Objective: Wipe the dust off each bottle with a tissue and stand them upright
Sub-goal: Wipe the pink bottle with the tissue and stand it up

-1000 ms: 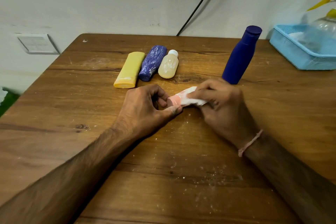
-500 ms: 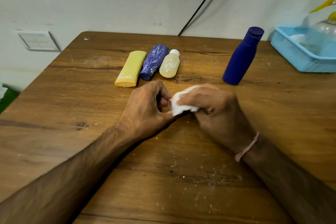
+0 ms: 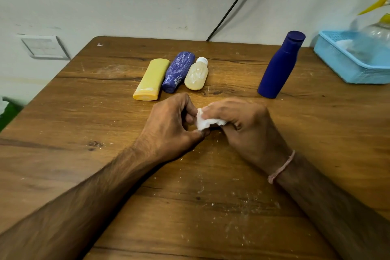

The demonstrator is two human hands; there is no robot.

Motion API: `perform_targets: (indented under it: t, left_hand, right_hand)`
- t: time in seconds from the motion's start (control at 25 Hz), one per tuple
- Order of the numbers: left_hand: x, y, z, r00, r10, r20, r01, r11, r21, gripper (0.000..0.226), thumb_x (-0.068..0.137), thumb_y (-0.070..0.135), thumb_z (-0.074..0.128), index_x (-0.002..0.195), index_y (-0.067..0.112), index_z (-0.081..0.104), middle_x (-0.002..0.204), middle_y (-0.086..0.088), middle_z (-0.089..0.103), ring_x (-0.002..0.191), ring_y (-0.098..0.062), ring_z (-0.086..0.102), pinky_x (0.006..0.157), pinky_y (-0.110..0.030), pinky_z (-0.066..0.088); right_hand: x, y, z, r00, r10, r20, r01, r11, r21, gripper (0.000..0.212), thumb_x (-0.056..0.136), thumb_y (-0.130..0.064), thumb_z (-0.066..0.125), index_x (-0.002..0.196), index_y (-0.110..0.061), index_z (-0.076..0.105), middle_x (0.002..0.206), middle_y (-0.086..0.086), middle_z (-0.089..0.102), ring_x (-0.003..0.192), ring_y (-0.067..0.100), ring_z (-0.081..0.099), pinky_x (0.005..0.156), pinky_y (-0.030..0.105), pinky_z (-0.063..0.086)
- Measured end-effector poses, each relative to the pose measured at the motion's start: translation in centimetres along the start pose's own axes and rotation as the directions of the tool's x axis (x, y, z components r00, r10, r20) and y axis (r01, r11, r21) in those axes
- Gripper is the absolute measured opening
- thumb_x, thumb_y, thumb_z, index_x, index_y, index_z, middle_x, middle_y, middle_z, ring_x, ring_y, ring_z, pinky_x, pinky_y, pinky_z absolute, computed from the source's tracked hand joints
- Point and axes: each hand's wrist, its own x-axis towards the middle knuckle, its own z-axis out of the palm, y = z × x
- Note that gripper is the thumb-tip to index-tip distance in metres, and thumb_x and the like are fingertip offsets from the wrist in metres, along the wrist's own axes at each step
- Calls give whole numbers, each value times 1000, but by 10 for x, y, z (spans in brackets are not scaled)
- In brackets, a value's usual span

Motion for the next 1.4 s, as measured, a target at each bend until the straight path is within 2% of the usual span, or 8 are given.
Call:
perform_targets:
  t: [0.16, 0.4, 0.6, 0.84, 0.96, 1.04, 1.24, 1.4]
  left_hand:
    - [1, 2, -2, 1000, -15, 5, 15, 999, 43, 37, 68, 35, 91, 90, 27, 63, 82, 10, 64, 75, -3, 60, 56, -13, 46]
    - [0, 2, 0, 1000, -14, -16, 14, 1000, -20, 35, 68, 34, 92, 82, 25, 62, 72, 8, 67, 62, 1, 59, 50, -9, 42]
    - [3, 2, -1, 996, -85, -13, 85, 996, 4, 33, 70, 39, 89, 87, 26, 64, 77, 9, 66, 68, -2, 61, 55, -7, 44]
    - [2, -1, 0, 998, -45, -41, 44, 998, -33, 31, 67, 38, 91, 79, 24, 67, 71, 7, 69, 64, -3, 62, 49, -12, 43]
    - [3, 0, 0, 994, -103, -37, 103, 995, -17, 28, 71, 41, 88, 81, 25, 67, 73, 7, 68, 63, -1, 61, 50, -9, 42]
    - [3, 0, 0, 992, -127, -25, 127, 992, -3, 29, 72, 46, 87, 82, 26, 67, 73, 8, 68, 63, 1, 60, 49, -9, 42]
    - [6, -2, -1, 987, -160, -22, 158, 985, -74, 30, 79, 53, 78, 80, 23, 72, 68, 9, 68, 61, 4, 61, 45, -8, 38]
    - [6, -3, 1, 990, -138, -24, 137, 990, -31, 39, 88, 60, 64, 82, 23, 73, 72, 6, 71, 69, -8, 66, 53, -22, 46]
  right_hand:
    - [-1, 25, -14, 940, 317, -122, -322, 946, -25, 37, 86, 4, 63, 117, -15, 69, 125, 5, 68, 122, 18, 59, 108, 27, 40]
    - [-1, -9, 3, 998, -60, 13, 59, 997, 50, 34, 82, -2, 62, 114, -9, 70, 118, 9, 70, 116, 15, 63, 103, 27, 48]
    - [-2, 24, -14, 966, 246, -78, -247, 969, 4, 37, 85, 5, 63, 114, -15, 70, 124, 7, 68, 120, 19, 61, 103, 21, 42]
    - [0, -4, 2, 997, -64, 52, 59, 994, 86, 35, 84, -3, 59, 117, -11, 69, 123, 8, 68, 120, 15, 61, 105, 24, 46]
    - [1, 19, -8, 984, 176, -34, -175, 984, 34, 36, 87, 1, 62, 118, -17, 69, 127, 7, 67, 122, 17, 60, 104, 18, 42]
    - [-1, 32, -13, 945, 317, -81, -316, 948, 22, 36, 89, -1, 63, 118, -20, 68, 128, 3, 66, 124, 14, 57, 110, 27, 38]
    - [-1, 27, -12, 930, 280, -238, -273, 960, 63, 34, 87, 3, 62, 116, -14, 69, 120, 2, 69, 117, 8, 60, 107, 27, 42]
    - [0, 30, -13, 931, 257, -260, -245, 966, 76, 35, 86, 5, 62, 116, -13, 69, 119, 1, 70, 116, 9, 61, 105, 15, 39]
